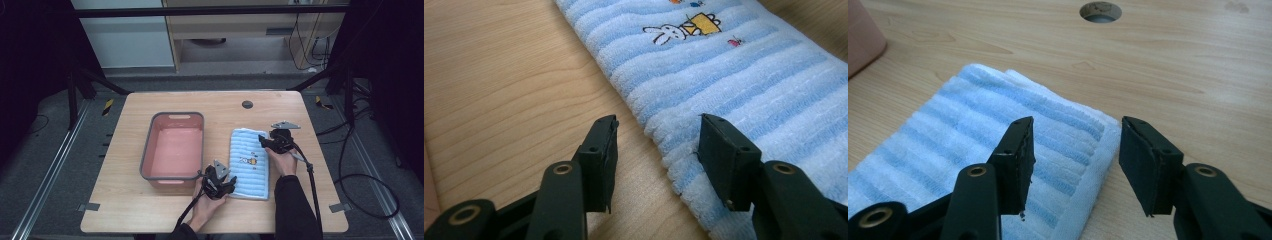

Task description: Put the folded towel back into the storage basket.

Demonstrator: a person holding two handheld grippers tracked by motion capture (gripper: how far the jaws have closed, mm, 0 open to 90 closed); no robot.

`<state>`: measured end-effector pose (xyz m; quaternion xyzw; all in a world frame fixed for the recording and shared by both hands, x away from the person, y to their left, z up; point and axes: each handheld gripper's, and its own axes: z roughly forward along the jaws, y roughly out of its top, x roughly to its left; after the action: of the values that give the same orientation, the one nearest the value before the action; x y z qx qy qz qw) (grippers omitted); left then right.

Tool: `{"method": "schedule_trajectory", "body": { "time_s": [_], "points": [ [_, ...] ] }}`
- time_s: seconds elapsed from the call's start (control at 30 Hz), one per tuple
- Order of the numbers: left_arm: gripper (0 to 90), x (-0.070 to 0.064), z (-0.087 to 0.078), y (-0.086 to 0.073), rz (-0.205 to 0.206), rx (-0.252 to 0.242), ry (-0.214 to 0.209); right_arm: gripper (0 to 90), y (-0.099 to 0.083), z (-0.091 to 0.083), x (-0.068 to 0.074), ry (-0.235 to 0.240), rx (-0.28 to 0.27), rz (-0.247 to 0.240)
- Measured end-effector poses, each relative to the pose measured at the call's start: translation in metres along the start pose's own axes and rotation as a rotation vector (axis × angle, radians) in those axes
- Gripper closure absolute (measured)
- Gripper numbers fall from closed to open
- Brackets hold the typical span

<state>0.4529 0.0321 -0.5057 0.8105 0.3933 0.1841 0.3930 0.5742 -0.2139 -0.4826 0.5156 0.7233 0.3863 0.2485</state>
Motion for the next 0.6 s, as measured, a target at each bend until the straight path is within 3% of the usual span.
{"method": "schedule_trajectory", "body": {
  "time_s": [0.13, 0.33, 0.6],
  "points": [
    [50.8, 0.0, 0.001, 0.0, -0.001, 0.002, -0.004, 48.9, -0.003, 0.004, 0.001, 0.001, 0.019, -0.009],
    [51.1, 0.001, 0.002, 0.0, -0.034, 0.012, -0.016, 49.2, -0.007, 0.01, 0.0, 0.002, 0.055, -0.011],
    [56.8, -0.001, 0.002, -0.001, -0.029, 0.008, -0.019, 51.9, -0.013, 0.014, -0.001, 0.012, 0.072, -0.001]
  ]
}}
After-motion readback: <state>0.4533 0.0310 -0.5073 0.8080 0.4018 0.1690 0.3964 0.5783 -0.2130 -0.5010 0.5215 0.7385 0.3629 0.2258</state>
